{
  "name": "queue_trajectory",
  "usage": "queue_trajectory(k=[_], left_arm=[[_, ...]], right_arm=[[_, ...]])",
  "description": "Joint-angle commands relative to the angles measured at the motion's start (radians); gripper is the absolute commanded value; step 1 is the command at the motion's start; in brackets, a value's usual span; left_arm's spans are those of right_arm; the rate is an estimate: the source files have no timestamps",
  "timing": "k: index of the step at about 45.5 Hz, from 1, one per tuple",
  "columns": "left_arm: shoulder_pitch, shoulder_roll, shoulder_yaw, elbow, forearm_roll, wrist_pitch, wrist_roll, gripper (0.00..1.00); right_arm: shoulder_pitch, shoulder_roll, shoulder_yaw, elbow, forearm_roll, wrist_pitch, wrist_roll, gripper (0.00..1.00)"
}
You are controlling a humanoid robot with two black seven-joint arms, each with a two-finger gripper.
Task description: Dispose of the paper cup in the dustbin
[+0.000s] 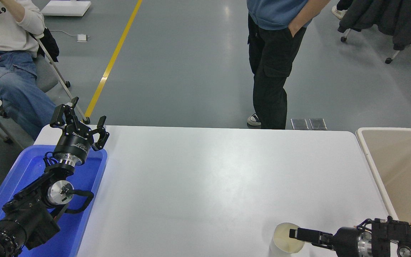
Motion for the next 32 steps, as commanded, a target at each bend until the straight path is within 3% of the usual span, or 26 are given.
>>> queue_trajectory(k=[1, 8, 18, 20, 22, 24, 32], left_arm=[[-0.001, 0.000, 0.000, 0.000, 0.000, 0.000, 0.000, 1.00], [-0.001, 0.000, 0.000, -0.001, 0.000, 0.000, 0.000, 1.00], [-0.001, 0.000, 0.000, 0.000, 0.000, 0.000, 0.000, 1.00], [-0.001, 0.000, 0.000, 0.000, 0.000, 0.000, 0.000, 1.00], [0.001, 0.000, 0.000, -0.001, 0.000, 0.000, 0.000, 1.00], [0.001, 0.000, 0.000, 0.000, 0.000, 0.000, 0.000, 1.00], [-0.001, 0.000, 0.000, 0.000, 0.000, 0.000, 0.000, 1.00]], right_arm=[[-0.006, 0.006, -0.001, -0.005, -0.029, -0.003, 0.020, 0.78], [-0.012, 0.004, -0.001, 0.001, -0.040, -0.005, 0.049, 0.73], [-0.017, 0.004, -0.003, 0.009, -0.038, -0.011, 0.051, 0.56], [-0.017, 0.004, -0.003, 0.015, -0.038, -0.011, 0.051, 0.43], [-0.019, 0.004, -0.003, 0.020, -0.038, -0.011, 0.051, 0.20], [-0.019, 0.001, -0.004, 0.021, -0.038, -0.010, 0.052, 0.03], [-0.019, -0.016, -0.012, 0.040, -0.046, -0.010, 0.109, 0.00]])
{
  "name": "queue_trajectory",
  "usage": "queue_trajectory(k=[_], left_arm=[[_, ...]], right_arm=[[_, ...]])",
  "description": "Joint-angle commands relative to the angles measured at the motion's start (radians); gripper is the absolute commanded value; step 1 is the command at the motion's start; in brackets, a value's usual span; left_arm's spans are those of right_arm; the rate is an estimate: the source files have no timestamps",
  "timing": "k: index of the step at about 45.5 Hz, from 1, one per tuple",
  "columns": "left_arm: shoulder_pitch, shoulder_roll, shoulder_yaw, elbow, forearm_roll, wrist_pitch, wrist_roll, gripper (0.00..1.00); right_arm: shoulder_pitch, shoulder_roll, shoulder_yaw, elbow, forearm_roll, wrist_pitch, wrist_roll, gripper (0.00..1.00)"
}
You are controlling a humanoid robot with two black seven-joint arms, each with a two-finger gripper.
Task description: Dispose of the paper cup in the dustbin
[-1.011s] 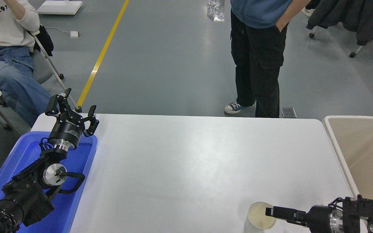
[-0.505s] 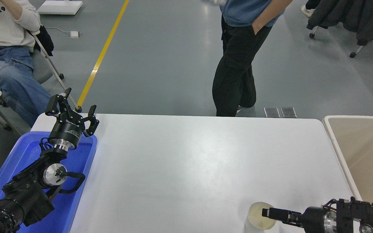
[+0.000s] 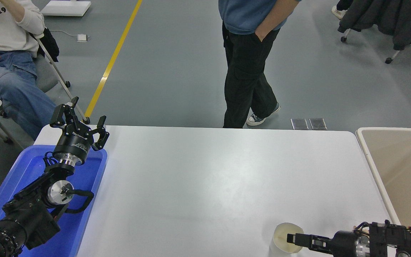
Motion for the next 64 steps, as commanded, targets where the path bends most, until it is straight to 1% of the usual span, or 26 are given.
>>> queue_trajectory(k=[1, 12, 18, 27, 35, 41, 44, 52, 56, 64], left_arm=[[0.000, 0.000, 0.000, 0.000, 0.000, 0.000, 0.000, 1.00], [0.000, 0.000, 0.000, -0.001, 0.000, 0.000, 0.000, 1.00], [0.000, 0.000, 0.000, -0.001, 0.000, 0.000, 0.000, 1.00], [0.000, 0.000, 0.000, -0.001, 0.000, 0.000, 0.000, 1.00], [0.000, 0.000, 0.000, -0.001, 0.000, 0.000, 0.000, 1.00], [0.001, 0.000, 0.000, -0.001, 0.000, 0.000, 0.000, 1.00], [0.001, 0.002, 0.000, -0.001, 0.000, 0.000, 0.000, 1.00], [0.003, 0.003, -0.002, -0.001, 0.000, 0.000, 0.000, 1.00], [0.003, 0.003, -0.003, -0.001, 0.000, 0.000, 0.000, 1.00], [0.004, 0.005, -0.003, -0.003, 0.000, -0.002, 0.000, 1.00]], right_arm=[[-0.002, -0.023, -0.006, 0.018, -0.006, 0.000, 0.054, 0.00], [-0.002, -0.032, -0.006, 0.026, -0.004, -0.022, 0.065, 0.00], [-0.002, -0.036, -0.006, 0.032, -0.004, -0.022, 0.083, 0.00], [0.000, -0.059, -0.001, 0.054, -0.004, -0.022, 0.083, 0.00], [0.023, -0.157, 0.008, 0.117, -0.001, -0.013, 0.083, 0.00], [0.081, -0.263, 0.007, 0.190, 0.002, 0.003, 0.083, 0.00], [0.110, -0.325, 0.005, 0.224, 0.002, 0.033, 0.083, 0.00], [0.196, -0.470, 0.007, 0.225, -0.004, 0.121, 0.093, 0.00], [0.233, -0.510, 0.008, 0.225, -0.004, 0.171, 0.096, 0.00], [0.287, -0.562, 0.008, 0.225, -0.003, 0.233, 0.097, 0.00]])
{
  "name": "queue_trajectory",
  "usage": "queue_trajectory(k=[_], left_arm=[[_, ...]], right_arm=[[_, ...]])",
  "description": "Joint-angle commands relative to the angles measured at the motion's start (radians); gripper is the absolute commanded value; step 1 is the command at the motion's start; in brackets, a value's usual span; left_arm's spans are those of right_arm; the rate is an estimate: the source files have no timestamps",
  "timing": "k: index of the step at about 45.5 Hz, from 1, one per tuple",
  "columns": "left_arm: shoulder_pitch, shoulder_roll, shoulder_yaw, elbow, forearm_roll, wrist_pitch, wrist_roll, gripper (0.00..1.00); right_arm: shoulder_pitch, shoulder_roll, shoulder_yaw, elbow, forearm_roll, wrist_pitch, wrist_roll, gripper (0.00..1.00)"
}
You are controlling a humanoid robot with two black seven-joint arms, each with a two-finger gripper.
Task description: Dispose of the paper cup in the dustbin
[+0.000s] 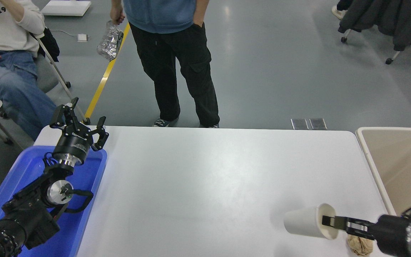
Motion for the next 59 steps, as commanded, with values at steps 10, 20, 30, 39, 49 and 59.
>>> queue_trajectory(k=[10, 20, 30, 39, 49, 59], left_arm=[[0.003, 0.003, -0.001, -0.001, 0.000, -0.002, 0.000, 1.00], [0.003, 0.003, -0.003, -0.001, 0.000, -0.002, 0.000, 1.00], [0.005, 0.003, -0.003, -0.001, 0.000, -0.002, 0.000, 1.00], [0.003, 0.003, -0.003, -0.001, 0.000, -0.002, 0.000, 1.00], [0.003, 0.001, -0.003, -0.001, 0.000, -0.002, 0.000, 1.00], [0.003, 0.001, -0.003, -0.001, 0.000, -0.002, 0.000, 1.00]], right_arm=[[0.220, -0.213, 0.015, 0.013, -0.001, 0.255, 0.003, 0.00], [0.308, -0.316, 0.095, 0.013, 0.009, 0.425, -0.002, 0.00], [0.314, -0.311, 0.176, -0.031, 0.131, 0.435, -0.023, 0.00], [0.300, -0.181, 0.178, -0.262, 0.389, 0.341, -0.048, 0.00], [0.257, -0.061, 0.152, -0.500, 0.599, 0.251, -0.077, 0.00], [0.150, 0.124, 0.150, -0.804, 0.828, 0.142, -0.121, 0.00]])
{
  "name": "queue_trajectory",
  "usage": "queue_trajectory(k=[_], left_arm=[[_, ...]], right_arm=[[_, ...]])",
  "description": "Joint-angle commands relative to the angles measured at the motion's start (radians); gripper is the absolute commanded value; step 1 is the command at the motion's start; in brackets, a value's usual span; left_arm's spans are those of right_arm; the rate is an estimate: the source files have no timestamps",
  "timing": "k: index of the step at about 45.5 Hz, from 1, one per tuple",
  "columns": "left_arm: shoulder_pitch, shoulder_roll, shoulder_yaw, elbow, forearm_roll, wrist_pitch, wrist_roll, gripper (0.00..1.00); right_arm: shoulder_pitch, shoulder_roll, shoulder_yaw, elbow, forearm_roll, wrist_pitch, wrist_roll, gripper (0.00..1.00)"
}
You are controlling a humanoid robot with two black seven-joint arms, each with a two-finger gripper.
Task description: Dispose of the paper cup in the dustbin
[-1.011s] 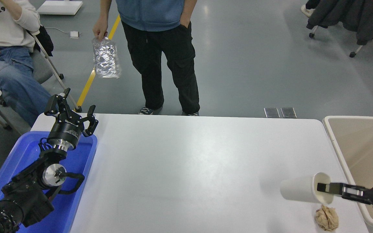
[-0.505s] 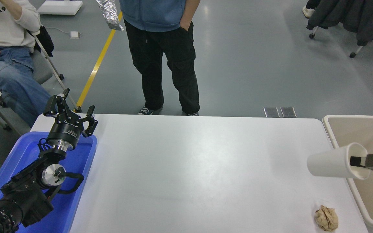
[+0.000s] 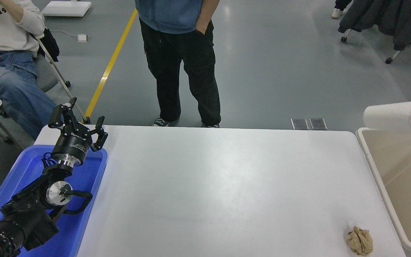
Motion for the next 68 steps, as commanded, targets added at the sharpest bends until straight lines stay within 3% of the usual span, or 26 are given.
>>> queue_trajectory(k=[1, 13, 27, 38, 45, 60, 68], left_arm=[[0.000, -0.001, 0.000, 0.000, 0.001, 0.000, 0.000, 1.00], [0.000, -0.001, 0.000, 0.000, 0.000, 0.000, 0.000, 1.00], [0.000, -0.001, 0.000, 0.000, 0.000, 0.002, 0.000, 1.00], [0.000, -0.001, 0.000, 0.000, 0.000, 0.002, 0.000, 1.00], [0.000, -0.001, 0.000, 0.000, 0.000, 0.002, 0.000, 1.00], [0.000, -0.001, -0.001, 0.000, 0.000, 0.002, 0.000, 1.00], [0.000, -0.001, -0.001, 0.000, 0.000, 0.002, 0.000, 1.00]], right_arm=[[-0.094, 0.192, -0.005, -0.329, 0.258, -0.111, -0.048, 0.00], [-0.191, 0.402, -0.064, -0.694, 0.542, -0.192, -0.152, 0.00], [-0.261, 0.496, -0.059, -0.720, 0.907, -0.421, -0.242, 0.00], [-0.335, 0.638, -0.018, -0.865, 1.149, -0.491, -0.250, 0.00], [-0.432, 0.782, 0.136, -1.070, 1.138, -0.470, -0.250, 0.00], [-0.519, 0.878, 0.332, -1.102, 1.110, -0.459, -0.238, 0.00], [-0.571, 0.904, 0.384, -1.148, 1.110, -0.389, -0.238, 0.00]])
